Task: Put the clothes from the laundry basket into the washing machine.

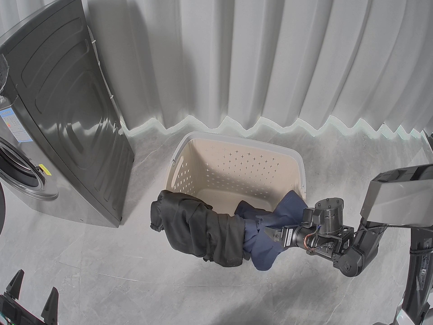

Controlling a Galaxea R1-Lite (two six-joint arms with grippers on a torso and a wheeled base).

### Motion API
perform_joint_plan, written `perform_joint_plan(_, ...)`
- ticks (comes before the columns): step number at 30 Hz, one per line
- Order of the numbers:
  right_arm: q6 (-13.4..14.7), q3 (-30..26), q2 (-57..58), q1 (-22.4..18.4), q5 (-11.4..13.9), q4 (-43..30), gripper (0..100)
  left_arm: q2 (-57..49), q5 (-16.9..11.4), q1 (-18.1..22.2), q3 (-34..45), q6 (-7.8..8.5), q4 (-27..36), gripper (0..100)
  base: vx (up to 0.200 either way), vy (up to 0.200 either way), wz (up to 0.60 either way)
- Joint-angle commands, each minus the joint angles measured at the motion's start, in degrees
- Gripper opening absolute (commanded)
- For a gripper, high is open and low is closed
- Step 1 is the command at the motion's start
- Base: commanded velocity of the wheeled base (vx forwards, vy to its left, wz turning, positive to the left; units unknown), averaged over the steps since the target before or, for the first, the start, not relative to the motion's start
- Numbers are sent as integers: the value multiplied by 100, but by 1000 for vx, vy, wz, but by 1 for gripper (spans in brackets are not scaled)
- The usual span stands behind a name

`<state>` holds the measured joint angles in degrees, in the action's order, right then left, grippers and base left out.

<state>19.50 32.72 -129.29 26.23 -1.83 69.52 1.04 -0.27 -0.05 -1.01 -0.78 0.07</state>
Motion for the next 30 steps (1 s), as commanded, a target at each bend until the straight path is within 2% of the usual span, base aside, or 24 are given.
perform_joint_plan(1, 18, 112, -43, -4, -11, 0, 100, -104, 0, -4, 92, -1, 1, 100, 0, 0, 0)
perform_joint_plan(2, 18, 112, -52, -4, -11, 9, 0, -104, 0, 5, 92, -10, -7, 100, 0, 0, 0)
perform_joint_plan(10, 133, 59, -78, 5, -11, 17, 0, -104, 0, 5, 92, -10, 1, 100, 0, 0, 0)
perform_joint_plan(17, 150, -143, 326, 172, -11, 17, 0, -104, 0, 5, 92, -10, -7, 100, 0, 0, 0)
perform_joint_plan(30, 159, -1048, 1908, 409, -11, 17, 0, -104, 9, -4, 92, -1, -7, 100, 0, 0, 0)
